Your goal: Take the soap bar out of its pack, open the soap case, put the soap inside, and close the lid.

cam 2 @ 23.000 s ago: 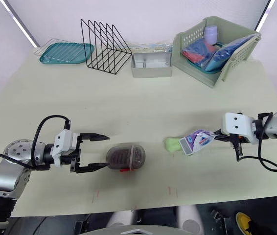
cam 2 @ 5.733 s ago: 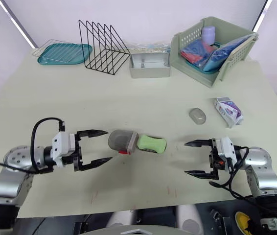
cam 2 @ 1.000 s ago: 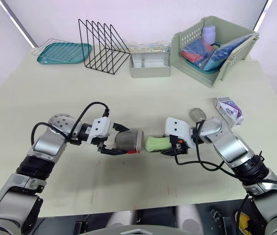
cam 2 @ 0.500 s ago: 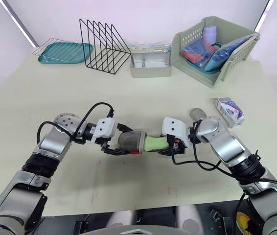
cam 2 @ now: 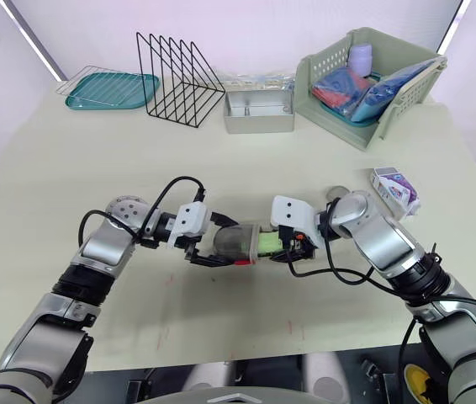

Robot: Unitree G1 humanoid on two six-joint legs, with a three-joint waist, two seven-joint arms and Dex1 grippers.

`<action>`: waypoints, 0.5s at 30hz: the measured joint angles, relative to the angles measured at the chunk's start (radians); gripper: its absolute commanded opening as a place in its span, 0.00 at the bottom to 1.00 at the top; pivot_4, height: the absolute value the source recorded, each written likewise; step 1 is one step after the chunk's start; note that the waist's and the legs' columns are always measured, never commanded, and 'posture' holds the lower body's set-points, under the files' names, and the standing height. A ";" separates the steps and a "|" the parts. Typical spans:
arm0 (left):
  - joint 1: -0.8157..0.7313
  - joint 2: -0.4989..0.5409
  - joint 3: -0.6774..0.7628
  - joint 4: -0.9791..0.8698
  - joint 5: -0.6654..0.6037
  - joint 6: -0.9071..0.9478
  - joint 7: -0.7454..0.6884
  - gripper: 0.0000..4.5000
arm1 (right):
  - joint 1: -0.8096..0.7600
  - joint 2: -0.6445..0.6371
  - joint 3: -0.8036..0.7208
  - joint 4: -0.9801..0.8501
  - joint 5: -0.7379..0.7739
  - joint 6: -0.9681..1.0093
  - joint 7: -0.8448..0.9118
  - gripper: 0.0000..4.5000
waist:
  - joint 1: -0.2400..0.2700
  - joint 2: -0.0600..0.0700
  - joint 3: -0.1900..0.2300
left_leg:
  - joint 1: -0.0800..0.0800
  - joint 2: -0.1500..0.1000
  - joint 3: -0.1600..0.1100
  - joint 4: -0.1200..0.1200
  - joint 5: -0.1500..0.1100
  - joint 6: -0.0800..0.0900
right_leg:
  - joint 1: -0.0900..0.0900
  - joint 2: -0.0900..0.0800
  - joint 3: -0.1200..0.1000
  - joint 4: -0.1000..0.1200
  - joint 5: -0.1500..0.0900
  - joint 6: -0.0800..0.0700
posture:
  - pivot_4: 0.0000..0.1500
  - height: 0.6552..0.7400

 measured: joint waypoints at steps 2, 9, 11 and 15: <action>0.000 -0.022 -0.014 -0.006 0.001 0.007 0.016 0.77 | -0.013 -0.006 0.012 -0.017 -0.004 0.024 0.000 0.54 | 0.000 0.000 0.000 | 0.000 0.000 0.000 0.000 0.000 0.000 | 0.000 0.000 0.000 0.000 0.000 0.000 | 1.00 1.00; -0.002 -0.023 -0.026 -0.016 0.007 0.011 0.037 0.77 | -0.014 -0.013 0.014 -0.034 0.000 0.070 -0.001 0.78 | 0.000 0.000 0.000 | 0.000 0.000 0.000 0.000 0.000 0.000 | 0.000 0.000 0.000 0.000 0.000 0.000 | 1.00 1.00; -0.002 -0.023 -0.026 -0.016 0.009 0.011 0.041 0.77 | -0.015 -0.014 0.013 -0.038 0.009 0.082 0.001 0.98 | 0.000 0.000 0.000 | 0.000 0.000 0.000 0.000 0.000 0.000 | 0.000 0.000 0.000 0.000 0.000 0.000 | 1.00 1.00; -0.003 -0.024 -0.028 -0.017 0.010 0.009 0.045 0.77 | -0.015 -0.038 0.013 -0.054 0.024 0.072 0.010 0.99 | 0.001 0.000 0.000 | 0.000 0.000 0.000 0.000 0.000 0.000 | 0.000 -0.001 0.000 0.000 0.000 0.000 | 1.00 1.00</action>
